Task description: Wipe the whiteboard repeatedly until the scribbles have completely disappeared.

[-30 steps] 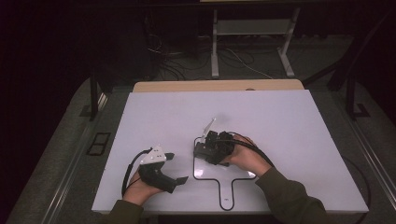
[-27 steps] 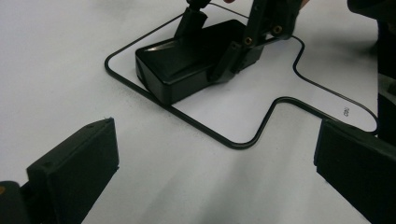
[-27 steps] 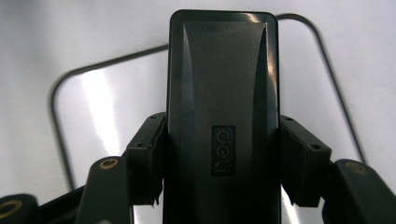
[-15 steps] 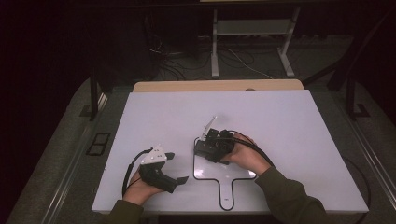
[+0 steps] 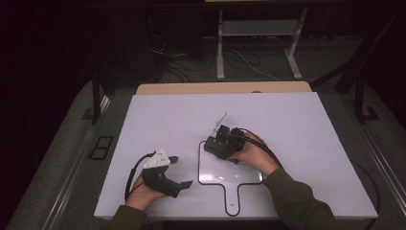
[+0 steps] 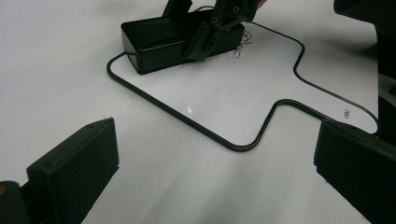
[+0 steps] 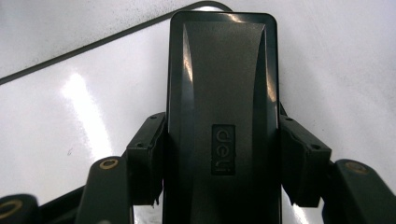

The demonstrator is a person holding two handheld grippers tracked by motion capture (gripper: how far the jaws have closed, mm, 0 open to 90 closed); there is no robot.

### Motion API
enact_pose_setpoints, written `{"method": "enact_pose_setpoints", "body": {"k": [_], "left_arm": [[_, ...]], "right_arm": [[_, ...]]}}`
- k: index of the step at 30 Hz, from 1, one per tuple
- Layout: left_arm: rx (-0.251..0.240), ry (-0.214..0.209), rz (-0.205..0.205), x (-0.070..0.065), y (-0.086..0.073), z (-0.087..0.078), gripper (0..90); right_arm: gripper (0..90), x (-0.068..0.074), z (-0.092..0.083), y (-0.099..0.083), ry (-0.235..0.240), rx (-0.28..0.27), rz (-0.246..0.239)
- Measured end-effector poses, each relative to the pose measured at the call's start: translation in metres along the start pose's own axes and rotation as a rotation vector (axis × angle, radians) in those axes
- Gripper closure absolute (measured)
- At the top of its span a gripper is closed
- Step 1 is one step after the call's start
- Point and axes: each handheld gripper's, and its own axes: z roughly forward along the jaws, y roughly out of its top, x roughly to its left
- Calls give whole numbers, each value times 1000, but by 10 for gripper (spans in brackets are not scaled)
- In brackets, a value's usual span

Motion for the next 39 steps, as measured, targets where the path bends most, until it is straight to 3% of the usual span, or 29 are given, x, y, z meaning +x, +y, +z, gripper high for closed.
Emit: {"method": "enact_pose_setpoints", "body": {"k": [7, 19, 32, 39], "left_arm": [[0, -1, 0, -2, 1, 1, 0], [5, 0, 5, -1, 1, 2, 0], [5, -5, 2, -1, 0, 2, 0], [3, -5, 1, -1, 0, 1, 0]], "right_arm": [[388, 13, -2, 1, 36, 14, -59], [388, 23, -7, -10, 71, 14, -84], [388, 6, -9, -18, 57, 9, -25], [388, -9, -11, -25, 17, 13, 13]]}}
